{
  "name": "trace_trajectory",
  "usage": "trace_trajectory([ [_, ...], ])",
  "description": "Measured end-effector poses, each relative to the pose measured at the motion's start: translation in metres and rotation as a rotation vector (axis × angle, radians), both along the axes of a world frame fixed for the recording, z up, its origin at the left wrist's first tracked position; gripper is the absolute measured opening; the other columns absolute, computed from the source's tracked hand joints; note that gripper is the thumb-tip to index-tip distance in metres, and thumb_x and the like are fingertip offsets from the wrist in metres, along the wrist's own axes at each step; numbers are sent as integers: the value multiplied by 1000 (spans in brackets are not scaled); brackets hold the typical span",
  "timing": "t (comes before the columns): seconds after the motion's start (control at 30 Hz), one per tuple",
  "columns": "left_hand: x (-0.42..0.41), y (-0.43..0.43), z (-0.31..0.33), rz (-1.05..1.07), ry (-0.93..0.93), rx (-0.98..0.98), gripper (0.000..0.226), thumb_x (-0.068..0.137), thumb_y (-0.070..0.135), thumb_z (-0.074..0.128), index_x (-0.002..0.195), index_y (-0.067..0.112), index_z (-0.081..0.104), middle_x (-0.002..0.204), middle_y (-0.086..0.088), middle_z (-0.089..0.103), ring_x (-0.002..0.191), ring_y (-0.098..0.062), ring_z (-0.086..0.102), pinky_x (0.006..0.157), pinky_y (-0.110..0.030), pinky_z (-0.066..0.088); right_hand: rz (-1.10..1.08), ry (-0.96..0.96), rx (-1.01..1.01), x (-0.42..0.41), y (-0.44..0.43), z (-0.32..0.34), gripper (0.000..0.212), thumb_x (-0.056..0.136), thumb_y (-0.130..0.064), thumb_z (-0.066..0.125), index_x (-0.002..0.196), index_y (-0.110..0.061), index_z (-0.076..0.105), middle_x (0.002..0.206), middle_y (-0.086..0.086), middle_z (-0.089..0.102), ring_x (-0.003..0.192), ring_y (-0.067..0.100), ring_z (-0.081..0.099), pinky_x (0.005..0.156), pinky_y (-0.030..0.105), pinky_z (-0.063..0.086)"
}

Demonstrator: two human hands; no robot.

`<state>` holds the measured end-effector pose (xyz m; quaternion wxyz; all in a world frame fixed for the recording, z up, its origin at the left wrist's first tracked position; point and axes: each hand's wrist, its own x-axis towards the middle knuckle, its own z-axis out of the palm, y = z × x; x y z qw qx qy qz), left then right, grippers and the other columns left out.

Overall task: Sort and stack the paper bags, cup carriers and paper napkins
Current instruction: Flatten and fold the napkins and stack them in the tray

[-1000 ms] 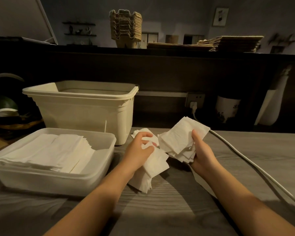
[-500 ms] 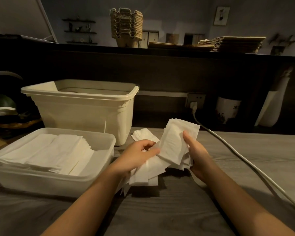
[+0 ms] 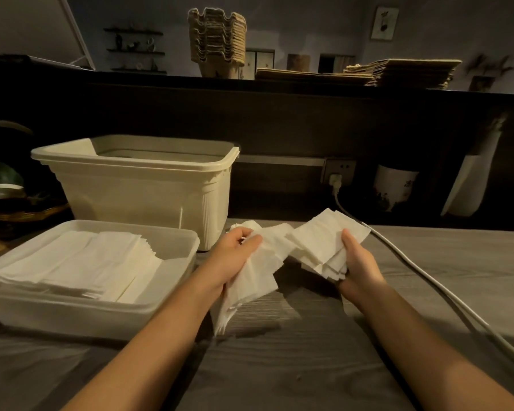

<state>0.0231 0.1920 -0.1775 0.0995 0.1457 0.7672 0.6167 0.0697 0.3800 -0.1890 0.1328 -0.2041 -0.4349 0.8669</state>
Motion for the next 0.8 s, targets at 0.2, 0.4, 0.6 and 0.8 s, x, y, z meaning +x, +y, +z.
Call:
trace_trajectory([
  [0.2,2,-6,15,67,-29,585,17,99,25,42,83,23,49,71,0,44,49,-1,48,41,-15,38,197,-118,-24,2,-5,2,32,97,-30,46,123,-11,48,104,17,64,88,32,64,63,48,55],
  [0.4,18,10,1,-103,28,198,10,95,28,49,89,24,57,90,0,58,78,-12,58,68,-26,48,371,-135,5,0,-21,-7,42,98,-37,42,124,-8,56,108,16,68,91,31,67,74,43,56],
  [0.6,13,19,-11,59,114,-74,12,95,30,50,84,26,52,90,8,55,83,-8,53,74,-26,42,402,-33,-98,0,-21,-8,68,93,-64,21,115,-11,58,108,14,68,94,31,65,70,41,52],
  [0.8,11,22,-15,91,276,-172,9,95,33,49,100,26,51,91,16,52,81,0,49,68,-19,39,429,-34,6,4,-29,-6,26,93,-23,53,108,-3,60,88,13,73,75,23,71,57,32,58],
])
